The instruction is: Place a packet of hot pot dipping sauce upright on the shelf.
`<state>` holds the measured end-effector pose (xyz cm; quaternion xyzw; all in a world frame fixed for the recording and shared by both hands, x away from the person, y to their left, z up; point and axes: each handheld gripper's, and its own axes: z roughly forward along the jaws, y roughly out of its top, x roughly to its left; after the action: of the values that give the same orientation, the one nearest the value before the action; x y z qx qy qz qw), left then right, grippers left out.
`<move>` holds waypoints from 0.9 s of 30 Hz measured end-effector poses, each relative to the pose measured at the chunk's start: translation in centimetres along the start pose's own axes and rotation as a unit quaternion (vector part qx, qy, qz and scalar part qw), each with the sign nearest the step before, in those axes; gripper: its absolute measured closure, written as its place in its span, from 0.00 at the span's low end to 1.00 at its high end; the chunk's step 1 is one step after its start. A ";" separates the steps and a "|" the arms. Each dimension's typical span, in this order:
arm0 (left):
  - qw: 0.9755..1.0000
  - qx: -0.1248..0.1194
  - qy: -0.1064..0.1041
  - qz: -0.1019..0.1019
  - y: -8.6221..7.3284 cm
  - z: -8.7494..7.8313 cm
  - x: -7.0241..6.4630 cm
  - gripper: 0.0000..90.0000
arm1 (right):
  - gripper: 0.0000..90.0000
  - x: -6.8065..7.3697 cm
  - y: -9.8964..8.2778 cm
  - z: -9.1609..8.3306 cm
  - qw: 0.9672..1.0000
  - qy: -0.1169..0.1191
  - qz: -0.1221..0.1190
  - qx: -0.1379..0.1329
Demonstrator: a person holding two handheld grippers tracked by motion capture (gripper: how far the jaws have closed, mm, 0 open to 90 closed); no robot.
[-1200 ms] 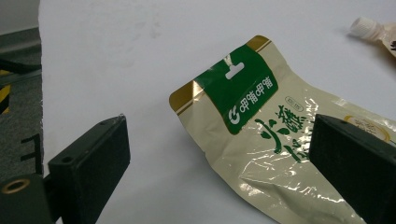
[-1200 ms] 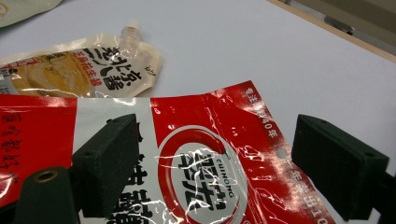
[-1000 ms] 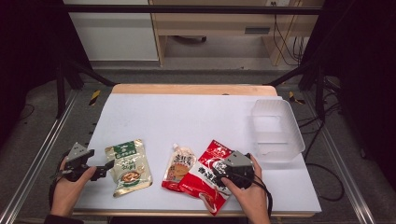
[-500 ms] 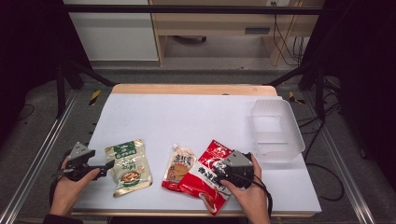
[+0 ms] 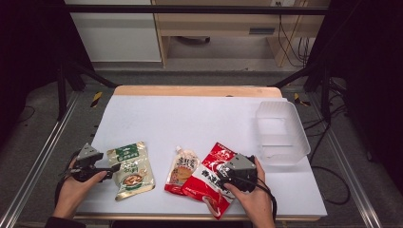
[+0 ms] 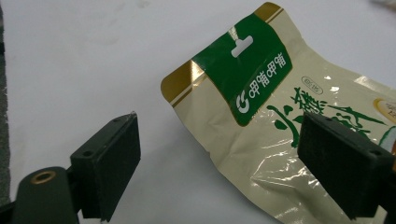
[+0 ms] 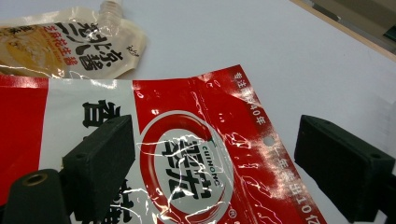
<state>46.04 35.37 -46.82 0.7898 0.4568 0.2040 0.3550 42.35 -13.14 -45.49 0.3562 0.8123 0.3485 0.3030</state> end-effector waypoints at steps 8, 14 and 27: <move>1.000 0.010 -0.022 -0.003 0.3 0.9 0.2 0.22 | 0.14 0.0 -0.1 0.2 1.000 0.002 0.001 0.006; 0.999 0.013 -0.052 0.002 0.5 0.7 0.1 0.40 | 0.15 -0.1 0.0 0.4 1.000 0.003 -0.002 0.007; 0.997 0.015 -0.077 0.002 0.6 -0.2 0.2 0.79 | 0.15 -0.3 -0.1 0.2 1.000 0.003 0.004 0.003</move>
<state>46.37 35.38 -46.28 0.8095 0.4291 0.1364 0.3769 42.60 -13.34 -45.57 0.3591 0.8128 0.3486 0.2983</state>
